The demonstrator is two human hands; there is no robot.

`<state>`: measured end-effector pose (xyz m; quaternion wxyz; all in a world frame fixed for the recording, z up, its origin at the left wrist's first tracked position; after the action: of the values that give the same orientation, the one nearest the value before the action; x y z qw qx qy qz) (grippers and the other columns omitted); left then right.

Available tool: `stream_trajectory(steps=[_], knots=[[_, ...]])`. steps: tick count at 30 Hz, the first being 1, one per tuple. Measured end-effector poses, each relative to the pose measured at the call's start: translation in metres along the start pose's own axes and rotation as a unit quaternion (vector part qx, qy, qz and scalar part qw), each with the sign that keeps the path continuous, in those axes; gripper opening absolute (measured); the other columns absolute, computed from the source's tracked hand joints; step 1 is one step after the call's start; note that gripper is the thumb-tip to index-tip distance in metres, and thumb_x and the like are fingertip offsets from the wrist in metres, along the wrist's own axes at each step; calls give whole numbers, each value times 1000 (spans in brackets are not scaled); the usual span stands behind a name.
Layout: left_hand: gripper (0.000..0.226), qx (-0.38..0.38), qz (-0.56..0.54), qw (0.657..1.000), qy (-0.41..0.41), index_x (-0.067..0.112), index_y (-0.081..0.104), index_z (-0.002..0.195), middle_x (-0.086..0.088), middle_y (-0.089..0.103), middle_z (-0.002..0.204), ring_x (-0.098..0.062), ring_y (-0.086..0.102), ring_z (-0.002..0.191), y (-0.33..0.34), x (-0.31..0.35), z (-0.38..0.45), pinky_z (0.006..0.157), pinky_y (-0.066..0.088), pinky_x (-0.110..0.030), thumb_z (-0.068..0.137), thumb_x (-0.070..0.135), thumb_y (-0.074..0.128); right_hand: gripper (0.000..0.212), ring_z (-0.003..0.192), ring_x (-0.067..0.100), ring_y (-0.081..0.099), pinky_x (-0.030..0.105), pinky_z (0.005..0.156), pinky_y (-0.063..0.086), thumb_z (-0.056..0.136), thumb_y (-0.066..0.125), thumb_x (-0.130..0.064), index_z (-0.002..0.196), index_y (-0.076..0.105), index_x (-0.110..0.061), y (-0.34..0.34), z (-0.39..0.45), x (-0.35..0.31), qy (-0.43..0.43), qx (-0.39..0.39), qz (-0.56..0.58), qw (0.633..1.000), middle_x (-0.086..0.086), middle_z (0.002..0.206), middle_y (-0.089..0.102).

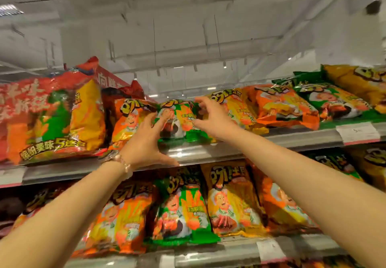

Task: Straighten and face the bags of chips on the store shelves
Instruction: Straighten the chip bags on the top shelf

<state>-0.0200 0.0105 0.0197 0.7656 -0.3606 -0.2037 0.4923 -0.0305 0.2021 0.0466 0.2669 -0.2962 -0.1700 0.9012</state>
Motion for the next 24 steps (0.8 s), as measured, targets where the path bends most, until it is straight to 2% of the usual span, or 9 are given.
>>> stream_trajectory(steps=[4, 7, 10, 12, 14, 18, 21, 22, 24], knots=[[135, -30, -106, 994, 3, 51, -4, 147, 3, 16, 154, -21, 29, 138, 10, -21, 9, 112, 35, -35, 42, 72, 78, 90, 135, 28, 36, 38, 110, 33, 79, 74, -31, 149, 19, -21, 16, 15, 2, 71, -72, -14, 995, 11, 148, 36], [137, -20, -135, 990, 16, 48, -1, 149, 4, 16, 154, -19, 29, 138, 15, -23, 14, 111, 34, -31, 39, 73, 77, 96, 129, 23, 41, 28, 99, 35, 81, 73, -28, 151, 8, -15, 24, 21, 5, 108, -118, 7, 987, 8, 147, 37], [134, -19, -162, 987, 16, 47, 8, 148, 4, 23, 151, -12, 34, 133, 15, -24, 16, 106, 35, -23, 36, 75, 76, 75, 99, 11, 50, 19, 81, 39, 82, 72, -22, 143, 31, -10, 24, 25, 5, 120, -138, 26, 983, 6, 136, 49], [122, 6, -241, 971, -11, 40, 19, 147, 7, 35, 143, -3, 47, 117, 12, -21, 20, 93, 40, -12, 45, 74, 76, 59, 84, 8, 50, 19, 72, 41, 82, 72, -20, 133, 46, -9, 24, 22, 4, 122, -142, 41, 982, 5, 119, 57], [100, 35, -333, 939, -73, 27, 27, 146, 7, 43, 134, 0, 52, 100, 9, -20, 26, 74, 42, -6, 63, 59, 72, 65, 95, 10, 51, 21, 80, 39, 80, 74, -23, 136, 43, -10, 25, 21, 8, 121, -121, 68, 983, -1, 111, 54], [86, 65, -384, 909, -147, 19, 28, 147, -5, 43, 141, -18, 48, 114, 6, -21, 38, 81, 42, -26, 79, 56, 64, 84, 121, 20, 51, 27, 95, 41, 76, 79, -25, 145, 33, -10, 29, 18, 15, 94, -68, 100, 988, 5, 134, 52], [60, 61, -409, 896, -165, 18, 40, 132, 7, 53, 114, -5, 53, 90, 4, -19, 46, 66, 39, -18, 85, 46, 64, 88, 124, 19, 48, 27, 96, 41, 74, 80, -23, 146, 30, -14, 26, 15, 13, 66, -43, 115, 990, 3, 139, 46], [54, 58, -425, 887, -170, 19, 43, 125, 8, 56, 106, -1, 52, 85, 2, -16, 48, 66, 39, -18, 84, 45, 65, 89, 125, 18, 47, 26, 96, 41, 73, 81, -22, 146, 30, -15, 26, 15, 13, 58, -40, 123, 990, 3, 140, 45], [63, 51, -451, 873, -178, 18, 46, 124, 5, 60, 107, -7, 58, 90, 0, -14, 50, 77, 47, -25, 75, 49, 71, 88, 124, 16, 46, 25, 95, 41, 73, 80, -21, 146, 30, -18, 24, 13, 13, 51, -40, 133, 989, 3, 141, 44]])
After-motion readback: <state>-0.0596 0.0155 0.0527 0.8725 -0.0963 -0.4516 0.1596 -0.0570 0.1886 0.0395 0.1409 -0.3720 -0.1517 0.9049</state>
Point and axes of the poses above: each hand's wrist, its own z-axis towards the middle knuckle, its own y-axis out of the palm, x = y × z, the point moved 3 cm from there along z, towards the middle knuckle
